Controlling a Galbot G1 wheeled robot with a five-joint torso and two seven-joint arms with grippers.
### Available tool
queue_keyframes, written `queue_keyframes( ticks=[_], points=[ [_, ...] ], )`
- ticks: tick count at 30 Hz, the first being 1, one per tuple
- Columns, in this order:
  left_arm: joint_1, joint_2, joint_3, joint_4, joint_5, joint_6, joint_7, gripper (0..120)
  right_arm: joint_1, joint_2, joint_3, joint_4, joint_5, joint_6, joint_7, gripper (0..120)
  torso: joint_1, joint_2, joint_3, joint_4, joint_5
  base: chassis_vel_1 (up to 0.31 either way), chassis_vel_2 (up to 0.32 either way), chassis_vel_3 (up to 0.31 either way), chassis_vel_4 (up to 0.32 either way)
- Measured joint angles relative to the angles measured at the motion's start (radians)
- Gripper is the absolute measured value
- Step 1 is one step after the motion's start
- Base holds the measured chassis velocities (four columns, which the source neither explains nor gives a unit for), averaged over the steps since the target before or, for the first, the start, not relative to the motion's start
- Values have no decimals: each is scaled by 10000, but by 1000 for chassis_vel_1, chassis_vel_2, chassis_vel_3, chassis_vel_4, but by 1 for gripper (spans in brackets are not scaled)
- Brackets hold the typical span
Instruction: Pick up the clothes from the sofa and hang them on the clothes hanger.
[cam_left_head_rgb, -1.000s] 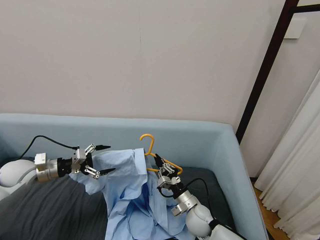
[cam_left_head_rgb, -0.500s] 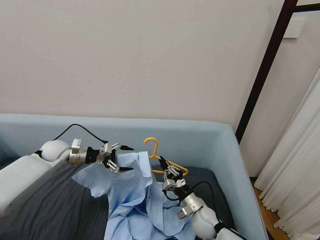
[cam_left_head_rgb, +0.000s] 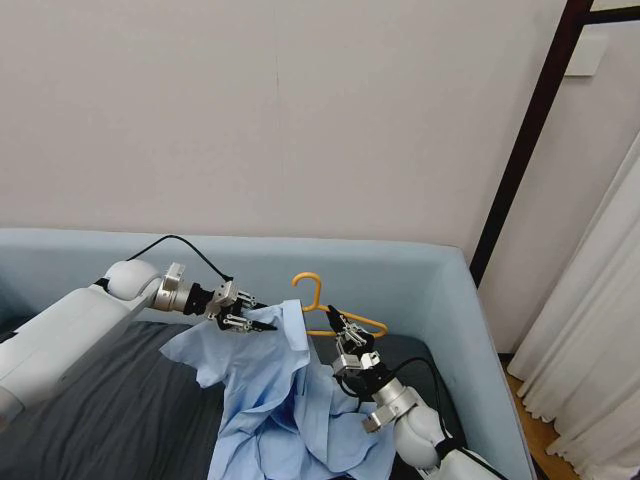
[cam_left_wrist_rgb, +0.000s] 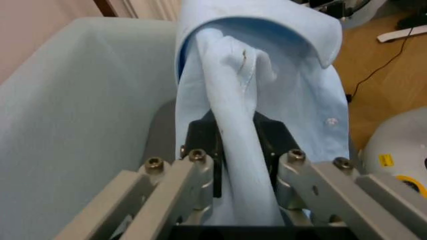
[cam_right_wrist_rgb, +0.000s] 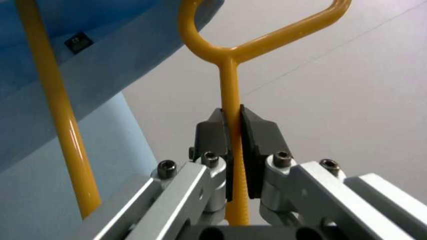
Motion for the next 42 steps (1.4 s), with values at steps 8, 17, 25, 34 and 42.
queue_keyframes(
  ticks=[8, 17, 25, 34, 42],
  points=[
    [17, -315, -163, 425, 122, -11, 90, 8, -59, -26, -81, 61, 597, -12, 166, 8, 0, 1, 0, 0, 1, 0, 0, 0, 0],
    [62, -652, -542, 1084, 254, -31, 101, 8, -421, -638, -262, 1023, 5417, 2037, -2065, 39, -1, 2, -1, -1, 0, 0, 0, 0, 0],
    [64, -713, -803, 1229, 410, -106, -6, 8, -717, -969, -1068, 275, 11752, 2765, -6045, 70, -2, 1, 0, -1, 1, 0, 0, 0, 0],
    [-132, -577, -777, 1036, 312, -175, -59, 8, -490, -993, -1275, -349, 18571, -53, -8085, 98, -1, 1, 0, 1, 1, 0, 0, 0, 0],
    [-282, -663, -667, 963, 184, -203, -88, 8, -407, -809, -682, -864, 20690, -1439, -9079, 100, -1, 1, 0, -1, -1, 0, 0, 0, 0]
  ],
)
